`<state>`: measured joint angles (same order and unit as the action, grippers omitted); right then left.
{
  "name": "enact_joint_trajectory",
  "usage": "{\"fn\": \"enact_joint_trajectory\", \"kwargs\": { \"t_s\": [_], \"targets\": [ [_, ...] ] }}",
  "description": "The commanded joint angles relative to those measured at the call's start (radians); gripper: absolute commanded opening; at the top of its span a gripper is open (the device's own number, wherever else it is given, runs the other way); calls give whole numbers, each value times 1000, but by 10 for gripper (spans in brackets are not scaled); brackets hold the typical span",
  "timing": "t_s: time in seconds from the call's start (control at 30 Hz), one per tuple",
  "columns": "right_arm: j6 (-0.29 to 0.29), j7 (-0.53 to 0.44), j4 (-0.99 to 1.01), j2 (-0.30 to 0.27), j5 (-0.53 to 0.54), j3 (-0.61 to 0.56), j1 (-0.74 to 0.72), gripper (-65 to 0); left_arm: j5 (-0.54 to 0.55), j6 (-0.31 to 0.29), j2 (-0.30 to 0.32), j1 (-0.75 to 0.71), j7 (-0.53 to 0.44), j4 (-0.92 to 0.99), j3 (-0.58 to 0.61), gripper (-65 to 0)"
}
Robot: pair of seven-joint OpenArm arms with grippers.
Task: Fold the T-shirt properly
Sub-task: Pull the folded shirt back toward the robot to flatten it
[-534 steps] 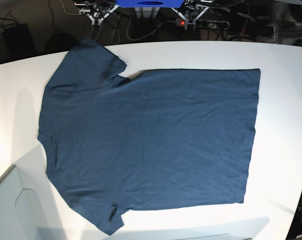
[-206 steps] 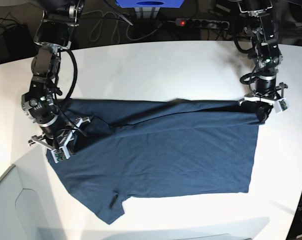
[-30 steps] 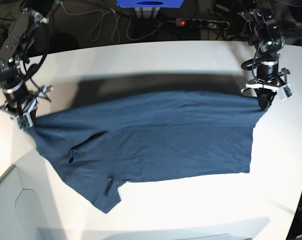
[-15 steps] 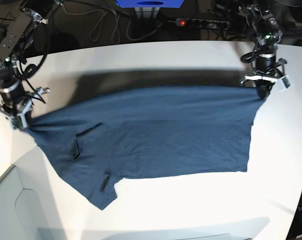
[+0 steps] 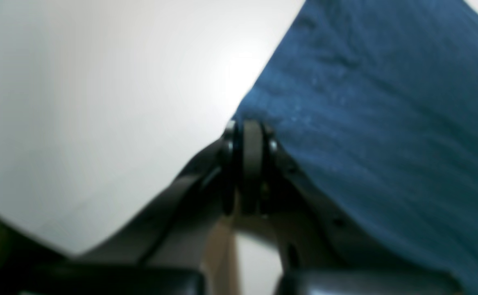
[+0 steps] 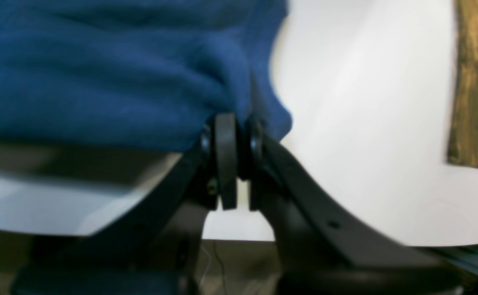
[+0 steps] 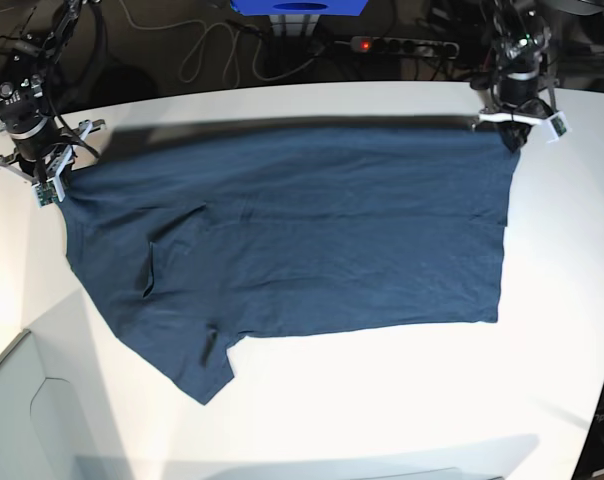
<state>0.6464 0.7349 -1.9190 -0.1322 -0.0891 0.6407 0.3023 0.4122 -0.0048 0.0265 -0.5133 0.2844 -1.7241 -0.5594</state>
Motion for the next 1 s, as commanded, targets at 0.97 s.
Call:
{"fn": "enact_joint_trajectory", "kwargs": {
  "t_s": [0.97],
  "targets": [
    [11,-22,72,-20,1,5,163,-649,1,2,16,-146,-20,-32,-14,-650]
  ]
}}
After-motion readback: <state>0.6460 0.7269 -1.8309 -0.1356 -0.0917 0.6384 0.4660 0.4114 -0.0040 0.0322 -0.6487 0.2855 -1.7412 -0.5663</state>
